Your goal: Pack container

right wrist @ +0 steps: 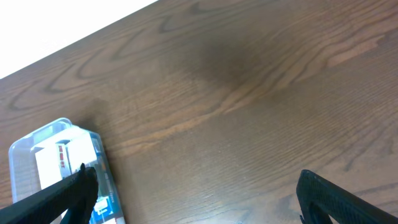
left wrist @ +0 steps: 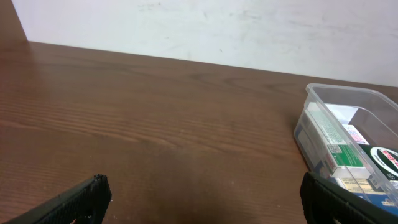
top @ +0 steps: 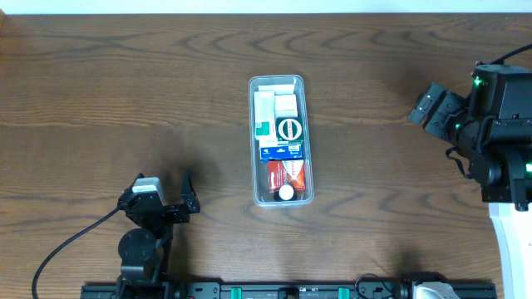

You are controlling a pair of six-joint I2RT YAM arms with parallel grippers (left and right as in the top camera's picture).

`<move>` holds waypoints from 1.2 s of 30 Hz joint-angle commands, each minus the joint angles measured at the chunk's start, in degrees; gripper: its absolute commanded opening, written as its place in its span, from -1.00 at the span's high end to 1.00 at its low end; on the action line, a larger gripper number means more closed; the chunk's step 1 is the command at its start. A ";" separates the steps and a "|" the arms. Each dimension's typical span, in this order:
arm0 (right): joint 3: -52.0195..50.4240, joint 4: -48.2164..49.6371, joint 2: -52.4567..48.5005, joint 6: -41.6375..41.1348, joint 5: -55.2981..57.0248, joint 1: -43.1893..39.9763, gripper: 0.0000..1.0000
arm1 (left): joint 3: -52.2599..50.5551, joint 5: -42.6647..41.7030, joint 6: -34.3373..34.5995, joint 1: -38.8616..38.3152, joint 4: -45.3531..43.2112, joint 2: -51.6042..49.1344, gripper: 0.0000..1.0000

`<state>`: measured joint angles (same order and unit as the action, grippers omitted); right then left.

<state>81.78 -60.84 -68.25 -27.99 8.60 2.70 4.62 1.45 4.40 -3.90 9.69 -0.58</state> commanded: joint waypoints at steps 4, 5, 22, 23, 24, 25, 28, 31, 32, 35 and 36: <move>0.20 -0.07 -0.02 0.17 0.22 -0.63 -0.99 | -1.77 -0.42 -0.76 -0.20 0.28 0.35 -0.96; 0.20 -0.07 -0.02 0.17 0.22 -0.66 -0.99 | -1.77 -0.42 -0.76 -0.20 0.28 0.35 -0.96; -26.38 25.83 36.06 30.51 -3.52 -0.07 -0.98 | -1.77 -0.42 -0.76 -0.20 0.28 0.35 -0.96; -29.73 28.65 39.01 30.64 -3.54 -0.07 -0.98 | -1.77 -0.42 -0.76 -0.20 0.28 0.35 -0.96; -33.70 32.06 42.36 30.62 -3.54 -0.07 -0.99 | -1.77 -0.42 -0.76 -0.20 0.28 0.35 -0.96; -37.09 34.97 45.07 30.62 -3.85 -0.07 -0.98 | -1.77 -0.42 -0.76 -0.20 0.28 0.35 -0.96; -48.22 44.41 52.89 30.58 -6.34 -0.07 -0.98 | -1.77 -0.42 -0.76 -0.20 0.28 0.35 -0.96; -57.79 52.54 58.75 30.58 -8.68 -0.04 -0.99 | -1.77 -0.42 -0.76 -0.20 0.28 0.35 -0.96; -60.17 54.29 60.26 30.56 -8.92 -0.07 -0.98 | -1.77 -0.42 -0.76 -0.20 0.28 0.35 -0.96; -66.86 59.43 65.02 29.51 -8.87 -0.07 -0.98 | -1.77 -0.42 -0.76 -0.20 0.28 0.35 -0.96; -68.67 60.61 66.47 29.51 -8.87 -0.07 -0.99 | -1.77 -0.42 -0.76 -0.20 0.28 0.35 -0.96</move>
<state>16.47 -2.13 -5.13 0.89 1.21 2.74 4.51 1.45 4.40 -3.92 9.41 -0.58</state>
